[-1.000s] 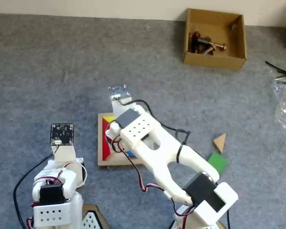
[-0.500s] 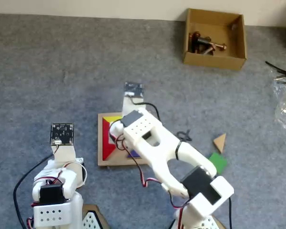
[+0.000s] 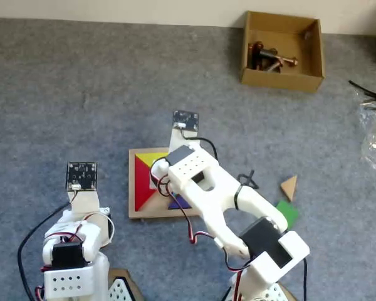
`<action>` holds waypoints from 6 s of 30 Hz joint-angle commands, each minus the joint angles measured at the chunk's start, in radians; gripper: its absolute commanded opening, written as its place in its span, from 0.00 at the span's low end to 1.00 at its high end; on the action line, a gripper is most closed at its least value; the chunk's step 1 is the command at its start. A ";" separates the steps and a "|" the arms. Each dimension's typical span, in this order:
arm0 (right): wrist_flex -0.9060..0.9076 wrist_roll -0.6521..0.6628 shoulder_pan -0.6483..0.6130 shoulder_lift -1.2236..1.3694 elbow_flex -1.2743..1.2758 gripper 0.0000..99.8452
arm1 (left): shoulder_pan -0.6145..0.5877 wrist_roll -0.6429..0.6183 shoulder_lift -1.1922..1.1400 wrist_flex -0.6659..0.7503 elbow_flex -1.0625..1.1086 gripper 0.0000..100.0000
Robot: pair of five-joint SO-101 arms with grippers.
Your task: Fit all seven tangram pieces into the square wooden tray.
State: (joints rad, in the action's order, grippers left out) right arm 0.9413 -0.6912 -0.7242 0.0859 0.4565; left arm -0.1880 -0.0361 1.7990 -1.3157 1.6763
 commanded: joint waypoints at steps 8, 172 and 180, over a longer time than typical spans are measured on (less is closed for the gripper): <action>-0.008 0.023 0.101 -0.013 -0.001 0.01 | -0.008 -0.002 -0.007 -0.008 0.021 0.00; -0.002 0.496 0.007 -0.265 0.093 0.24 | -0.008 -0.002 -0.007 -0.008 0.021 0.00; -0.002 0.496 0.005 -0.257 0.151 0.23 | -0.008 -0.002 -0.007 -0.008 0.021 0.00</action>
State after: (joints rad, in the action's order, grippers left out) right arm 0.9490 -0.2048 -0.7043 -0.1197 0.6130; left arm -0.1880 -0.0361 1.7990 -1.3157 1.6763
